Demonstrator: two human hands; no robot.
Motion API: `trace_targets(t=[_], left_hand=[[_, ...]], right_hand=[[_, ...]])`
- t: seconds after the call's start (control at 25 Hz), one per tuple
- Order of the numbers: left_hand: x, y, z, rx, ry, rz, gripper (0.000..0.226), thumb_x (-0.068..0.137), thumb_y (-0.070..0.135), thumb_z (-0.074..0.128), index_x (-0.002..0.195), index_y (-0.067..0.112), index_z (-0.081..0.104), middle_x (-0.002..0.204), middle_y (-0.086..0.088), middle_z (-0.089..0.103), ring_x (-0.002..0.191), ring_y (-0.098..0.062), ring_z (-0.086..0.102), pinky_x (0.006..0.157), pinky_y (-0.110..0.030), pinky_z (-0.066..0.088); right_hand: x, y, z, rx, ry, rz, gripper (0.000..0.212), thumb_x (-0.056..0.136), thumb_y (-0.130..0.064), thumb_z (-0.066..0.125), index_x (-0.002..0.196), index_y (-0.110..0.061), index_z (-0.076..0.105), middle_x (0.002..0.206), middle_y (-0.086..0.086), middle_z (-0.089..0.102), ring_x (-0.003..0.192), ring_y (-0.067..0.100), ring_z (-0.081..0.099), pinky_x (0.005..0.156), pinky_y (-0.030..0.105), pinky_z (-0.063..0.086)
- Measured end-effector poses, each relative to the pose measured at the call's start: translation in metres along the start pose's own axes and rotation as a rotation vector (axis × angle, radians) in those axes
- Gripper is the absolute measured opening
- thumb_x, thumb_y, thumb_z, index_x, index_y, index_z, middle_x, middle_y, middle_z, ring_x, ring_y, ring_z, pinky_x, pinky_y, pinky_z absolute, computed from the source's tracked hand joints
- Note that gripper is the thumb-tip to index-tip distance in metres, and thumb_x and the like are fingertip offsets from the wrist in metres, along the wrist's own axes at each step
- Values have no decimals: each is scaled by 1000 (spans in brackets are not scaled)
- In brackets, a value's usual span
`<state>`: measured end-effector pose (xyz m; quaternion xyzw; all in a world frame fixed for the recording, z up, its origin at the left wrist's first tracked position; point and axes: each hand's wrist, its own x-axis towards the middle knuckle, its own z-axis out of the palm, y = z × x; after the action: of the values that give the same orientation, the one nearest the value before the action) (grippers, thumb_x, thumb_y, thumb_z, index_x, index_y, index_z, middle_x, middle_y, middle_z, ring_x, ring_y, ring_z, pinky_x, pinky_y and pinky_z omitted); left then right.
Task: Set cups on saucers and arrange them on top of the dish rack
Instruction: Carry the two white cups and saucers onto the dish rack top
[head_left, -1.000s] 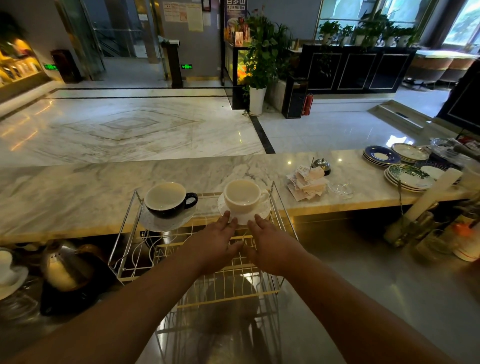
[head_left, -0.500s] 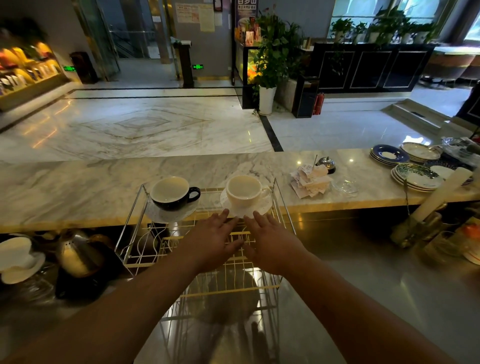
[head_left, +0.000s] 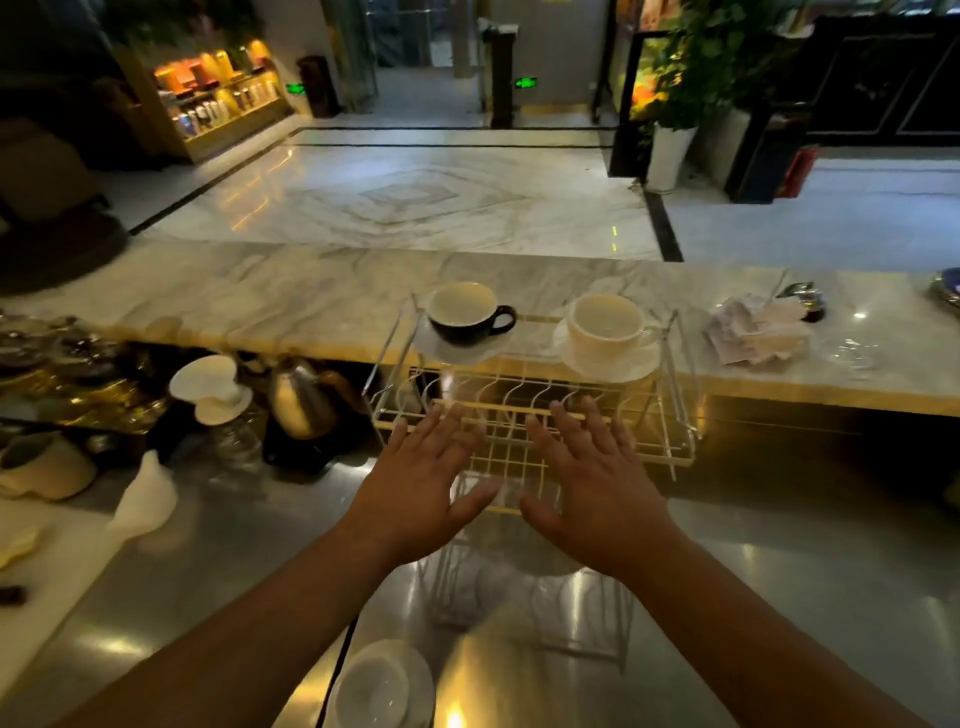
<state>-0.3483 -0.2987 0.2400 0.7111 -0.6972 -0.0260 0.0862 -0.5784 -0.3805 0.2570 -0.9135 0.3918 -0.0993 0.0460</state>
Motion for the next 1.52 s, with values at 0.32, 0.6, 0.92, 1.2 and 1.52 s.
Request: trace_targets(t=[0.32,0.6,0.92,1.2,1.52], left_hand=[[-117,-96,34,-91,29,-37,76,98,74,18,159,30,33,167,6,17,155,-14,12,123,-37,4],[-195,-153,100,-176,-254,-155,69,100,67,25,161,35,29,172,4,19,156,-18,21,125,-39,14],[-224,-149,150,-320,-353,-231,45,92,59,43,127,37,60,132,10,61,118,-19,58,91,-36,50],[-241,-137,175,-496,-372,-380,41,90,53,60,125,32,61,89,15,60,77,-5,57,62,-21,38],[-249,-109,190,-781,-422,-727,28,91,40,68,115,29,57,77,2,76,66,-11,73,57,-28,54]], right_hand=[[-43,-101,63,28,-13,-113,73,96,-65,41,158,-29,28,167,4,22,156,27,4,123,47,9],[-97,-142,143,78,-170,83,72,95,-63,38,158,-29,28,165,6,29,153,25,13,122,46,15],[-142,-162,202,87,-394,332,69,94,-57,39,156,-26,32,153,3,46,138,23,40,111,41,40],[-164,-183,223,459,-397,663,58,86,-56,49,138,-31,43,124,4,66,106,20,63,89,39,55],[-163,-208,252,1053,-308,1089,31,92,-22,67,118,-23,50,81,17,75,63,27,75,60,50,64]])
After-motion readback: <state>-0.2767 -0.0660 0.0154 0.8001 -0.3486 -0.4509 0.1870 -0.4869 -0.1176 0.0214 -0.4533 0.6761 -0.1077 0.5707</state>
